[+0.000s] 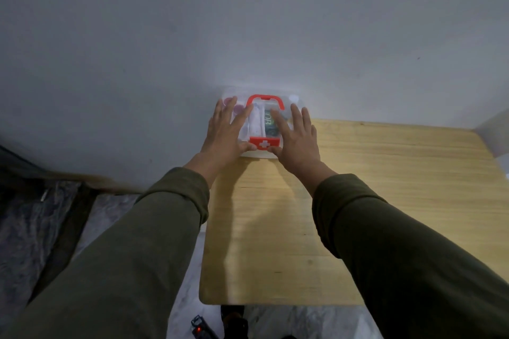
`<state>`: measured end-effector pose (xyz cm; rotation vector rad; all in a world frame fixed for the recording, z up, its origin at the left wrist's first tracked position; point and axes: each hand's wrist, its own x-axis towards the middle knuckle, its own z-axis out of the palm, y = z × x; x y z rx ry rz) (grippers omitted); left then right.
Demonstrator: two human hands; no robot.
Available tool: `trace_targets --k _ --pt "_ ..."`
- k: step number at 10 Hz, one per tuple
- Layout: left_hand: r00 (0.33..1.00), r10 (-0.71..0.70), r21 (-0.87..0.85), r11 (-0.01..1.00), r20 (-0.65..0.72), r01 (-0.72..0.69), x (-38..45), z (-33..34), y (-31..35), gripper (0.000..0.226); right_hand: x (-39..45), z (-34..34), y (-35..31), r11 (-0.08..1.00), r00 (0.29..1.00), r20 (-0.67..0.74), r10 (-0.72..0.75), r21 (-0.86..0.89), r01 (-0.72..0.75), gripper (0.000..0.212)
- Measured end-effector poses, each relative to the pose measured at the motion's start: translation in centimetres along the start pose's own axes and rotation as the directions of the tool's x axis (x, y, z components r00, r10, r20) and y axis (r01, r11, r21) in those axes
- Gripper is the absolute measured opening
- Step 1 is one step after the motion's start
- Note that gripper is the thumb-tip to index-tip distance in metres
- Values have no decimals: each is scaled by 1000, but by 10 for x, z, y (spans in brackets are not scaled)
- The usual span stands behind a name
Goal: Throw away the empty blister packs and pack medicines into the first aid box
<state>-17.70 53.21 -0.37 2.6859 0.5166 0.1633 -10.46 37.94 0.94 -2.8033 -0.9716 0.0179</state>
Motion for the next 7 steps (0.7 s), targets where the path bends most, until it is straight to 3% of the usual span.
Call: trace_targets --k 4,5,6,7 --pt "998 37 -88 996 46 -33 8 -4 -5 103 15 -7 7 999 996 83 -35 7 34 93" --pt "1000 9 -97 995 -14 -10 2 -8 0 105 11 -14 5 999 996 91 -25 -24 27 93" --pt "978 -81 -226 973 -194 36 -19 -6 11 90 -7 -12 3 999 993 -115 -1 50 6 82" --pt "979 -97 -332 943 -179 33 -79 22 23 72 -60 -3 5 943 974 -209 93 331 -19 73"
